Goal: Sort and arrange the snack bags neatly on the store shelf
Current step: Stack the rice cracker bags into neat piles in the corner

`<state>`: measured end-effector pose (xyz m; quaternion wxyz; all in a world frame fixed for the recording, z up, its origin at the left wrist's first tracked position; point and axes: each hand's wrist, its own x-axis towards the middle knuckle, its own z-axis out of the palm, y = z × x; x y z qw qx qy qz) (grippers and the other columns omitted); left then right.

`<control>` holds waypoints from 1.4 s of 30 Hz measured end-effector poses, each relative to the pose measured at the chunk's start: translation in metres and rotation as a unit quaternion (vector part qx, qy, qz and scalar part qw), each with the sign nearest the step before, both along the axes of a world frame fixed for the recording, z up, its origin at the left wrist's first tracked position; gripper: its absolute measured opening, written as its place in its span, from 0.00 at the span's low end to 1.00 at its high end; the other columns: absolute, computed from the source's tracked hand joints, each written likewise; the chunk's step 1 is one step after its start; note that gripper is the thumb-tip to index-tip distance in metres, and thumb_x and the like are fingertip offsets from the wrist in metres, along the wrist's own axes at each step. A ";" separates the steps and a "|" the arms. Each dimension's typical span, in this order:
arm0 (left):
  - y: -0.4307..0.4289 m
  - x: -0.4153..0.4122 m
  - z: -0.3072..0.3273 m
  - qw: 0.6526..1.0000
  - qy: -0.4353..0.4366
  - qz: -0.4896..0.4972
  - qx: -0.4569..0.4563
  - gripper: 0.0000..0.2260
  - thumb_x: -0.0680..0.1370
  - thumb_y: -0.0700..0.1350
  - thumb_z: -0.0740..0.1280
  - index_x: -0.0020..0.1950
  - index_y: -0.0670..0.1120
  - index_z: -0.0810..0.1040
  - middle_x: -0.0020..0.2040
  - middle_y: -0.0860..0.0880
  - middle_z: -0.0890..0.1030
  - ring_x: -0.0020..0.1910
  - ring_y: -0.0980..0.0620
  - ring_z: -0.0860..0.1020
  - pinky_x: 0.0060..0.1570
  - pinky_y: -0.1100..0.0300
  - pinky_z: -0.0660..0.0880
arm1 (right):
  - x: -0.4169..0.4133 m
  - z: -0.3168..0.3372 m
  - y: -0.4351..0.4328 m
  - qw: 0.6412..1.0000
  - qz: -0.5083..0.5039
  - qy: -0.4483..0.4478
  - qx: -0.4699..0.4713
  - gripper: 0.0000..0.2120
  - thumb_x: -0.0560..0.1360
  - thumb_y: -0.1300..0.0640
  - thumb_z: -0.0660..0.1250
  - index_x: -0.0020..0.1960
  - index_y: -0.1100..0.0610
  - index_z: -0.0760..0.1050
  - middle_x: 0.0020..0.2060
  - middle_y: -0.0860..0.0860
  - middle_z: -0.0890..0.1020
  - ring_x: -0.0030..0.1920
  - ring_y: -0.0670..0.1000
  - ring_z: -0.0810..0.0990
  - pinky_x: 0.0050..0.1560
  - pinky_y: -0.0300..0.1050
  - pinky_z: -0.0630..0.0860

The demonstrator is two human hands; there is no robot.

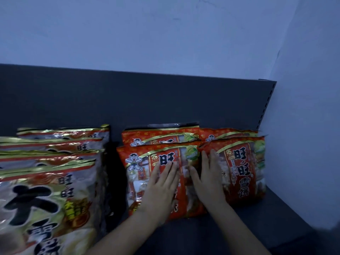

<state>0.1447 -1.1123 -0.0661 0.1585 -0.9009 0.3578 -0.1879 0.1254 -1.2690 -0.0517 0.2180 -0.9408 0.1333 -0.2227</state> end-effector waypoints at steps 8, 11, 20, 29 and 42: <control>0.100 -0.053 0.020 0.996 -0.030 -0.016 -0.086 0.36 0.67 0.64 0.71 0.68 0.42 0.74 0.71 0.40 0.69 0.74 0.43 0.58 0.72 0.39 0.46 | -0.035 0.008 0.097 0.997 0.057 0.012 -0.048 0.30 0.80 0.43 0.51 0.77 0.54 0.49 0.77 0.51 0.47 0.76 0.52 0.45 0.75 0.54 0.45; 0.139 -0.075 0.025 0.988 -0.044 -0.053 -0.138 0.33 0.69 0.60 0.71 0.67 0.40 0.75 0.69 0.41 0.72 0.73 0.43 0.59 0.70 0.40 0.52 | -0.045 0.009 0.130 0.997 0.070 0.008 -0.043 0.32 0.79 0.40 0.51 0.75 0.57 0.55 0.76 0.54 0.55 0.75 0.54 0.53 0.74 0.55 0.52; 0.255 -0.083 0.060 0.982 -0.086 0.003 -0.169 0.24 0.74 0.54 0.54 0.60 0.43 0.78 0.64 0.43 0.77 0.70 0.40 0.68 0.68 0.38 0.55 | -0.051 0.038 0.222 0.975 0.181 -0.093 -0.092 0.15 0.76 0.55 0.62 0.61 0.56 0.71 0.55 0.50 0.75 0.57 0.50 0.73 0.59 0.51 0.71; 0.369 -0.066 0.093 0.960 -0.090 0.157 -0.216 0.30 0.74 0.62 0.53 0.67 0.42 0.72 0.63 0.44 0.77 0.62 0.44 0.76 0.66 0.47 0.62 | -0.021 0.097 0.296 0.958 0.190 -0.197 -0.083 0.07 0.74 0.57 0.63 0.52 0.56 0.74 0.48 0.50 0.74 0.51 0.53 0.72 0.51 0.50 0.66; 0.361 -0.066 -0.007 0.803 0.354 0.182 -0.444 0.37 0.67 0.50 0.76 0.68 0.51 0.58 0.57 0.52 0.77 0.54 0.52 0.77 0.52 0.55 0.75 | -0.035 0.053 0.330 0.916 0.260 -0.033 -0.304 0.41 0.64 0.34 0.62 0.70 0.57 0.66 0.64 0.55 0.75 0.67 0.59 0.71 0.67 0.63 0.59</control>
